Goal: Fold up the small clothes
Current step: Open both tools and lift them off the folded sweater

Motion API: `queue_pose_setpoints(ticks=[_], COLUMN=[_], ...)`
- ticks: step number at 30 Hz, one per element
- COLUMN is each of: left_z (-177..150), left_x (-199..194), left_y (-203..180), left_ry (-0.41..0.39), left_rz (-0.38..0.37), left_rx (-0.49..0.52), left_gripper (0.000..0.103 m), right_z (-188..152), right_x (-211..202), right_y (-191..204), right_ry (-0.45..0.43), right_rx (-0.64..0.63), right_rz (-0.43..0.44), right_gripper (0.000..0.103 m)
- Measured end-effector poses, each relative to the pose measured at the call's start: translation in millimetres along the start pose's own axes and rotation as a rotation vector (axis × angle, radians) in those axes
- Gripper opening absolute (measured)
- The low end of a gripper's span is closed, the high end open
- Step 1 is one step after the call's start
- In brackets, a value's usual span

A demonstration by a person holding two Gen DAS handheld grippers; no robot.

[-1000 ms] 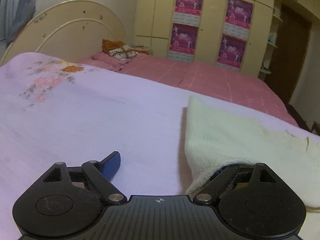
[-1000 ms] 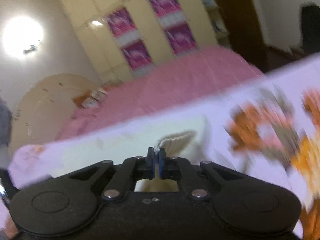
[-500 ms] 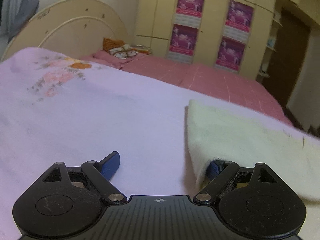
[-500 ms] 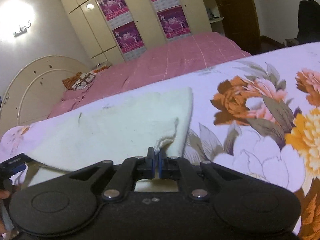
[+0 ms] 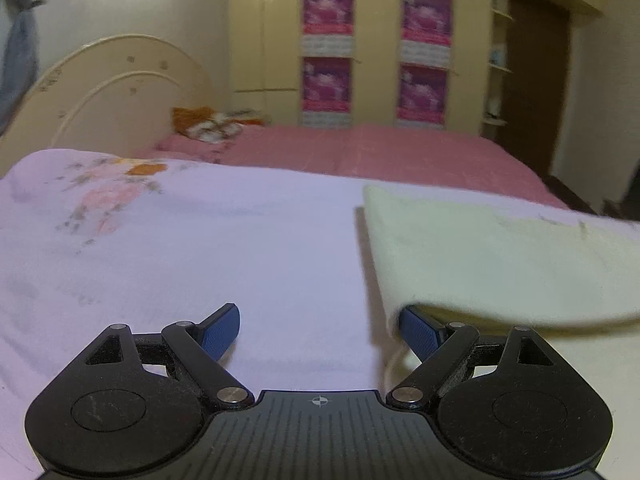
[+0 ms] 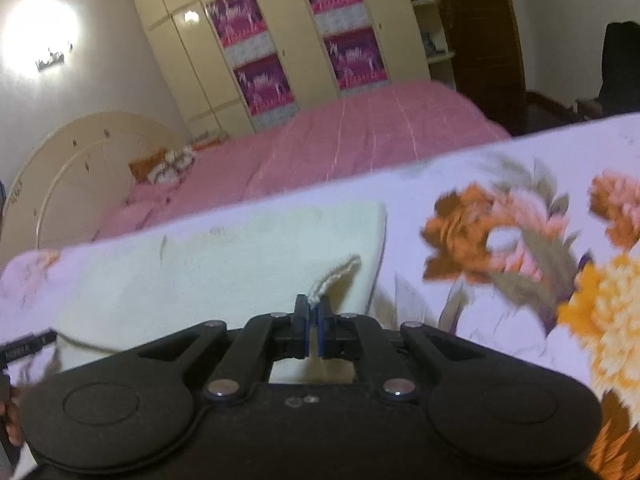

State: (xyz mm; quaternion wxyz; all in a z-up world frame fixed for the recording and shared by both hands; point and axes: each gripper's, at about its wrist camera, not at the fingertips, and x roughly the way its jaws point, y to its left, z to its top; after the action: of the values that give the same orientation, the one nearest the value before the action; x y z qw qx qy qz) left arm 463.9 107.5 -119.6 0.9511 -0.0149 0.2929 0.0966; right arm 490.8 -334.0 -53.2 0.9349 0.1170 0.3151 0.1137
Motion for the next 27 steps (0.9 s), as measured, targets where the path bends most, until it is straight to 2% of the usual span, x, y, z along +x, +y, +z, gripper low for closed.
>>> queue_pose_setpoints(ticks=[2, 5, 8, 14, 16, 21, 23, 24, 25, 27], left_z=[-5.3, -5.9, -0.7, 6.9, 10.7, 12.2, 10.1, 7.6, 4.2, 9.3], left_x=[-9.3, -22.1, -22.0, -8.5, -7.1, -7.4, 0.7, 12.1, 23.7, 12.3], left_y=[7.0, 18.2, 16.3, -5.4, -16.5, -45.9, -54.1, -57.5, -61.2, -66.3], left_ry=[-0.013, -0.077, -0.113, -0.093, -0.102, -0.119, -0.086, -0.016, 0.06, -0.006], left_rz=[-0.02, -0.039, -0.076, -0.119, -0.146, -0.229, -0.265, -0.288, -0.294, -0.251], left_rx=[-0.015, -0.1, -0.135, -0.08, -0.061, 0.015, 0.04, 0.053, 0.079, 0.141], left_gripper=[0.086, 0.086, 0.086, 0.086, 0.086, 0.086, 0.086, 0.086, 0.086, 0.086], right_z=[1.9, -5.3, -11.1, -18.3, -22.1, -20.4, -21.5, -22.2, -22.6, -21.0], right_x=[-2.6, 7.3, 7.4, -0.1, 5.4, 0.6, -0.1, 0.1, 0.8, -0.1], right_y=[-2.5, -8.8, -10.4, -9.1, -9.8, -8.5, -8.1, -8.7, -9.5, -14.5], right_ry=[-0.009, 0.043, 0.045, 0.057, 0.08, 0.068, 0.067, 0.069, 0.071, 0.062], right_rx=[-0.005, -0.009, 0.005, 0.006, -0.004, -0.008, -0.024, -0.027, -0.028, -0.005], right_rz=[-0.006, -0.031, -0.03, -0.021, -0.037, -0.039, -0.045, -0.046, -0.052, -0.078], right_gripper=[0.005, 0.005, 0.005, 0.005, 0.005, 0.005, 0.005, 0.006, 0.007, 0.024])
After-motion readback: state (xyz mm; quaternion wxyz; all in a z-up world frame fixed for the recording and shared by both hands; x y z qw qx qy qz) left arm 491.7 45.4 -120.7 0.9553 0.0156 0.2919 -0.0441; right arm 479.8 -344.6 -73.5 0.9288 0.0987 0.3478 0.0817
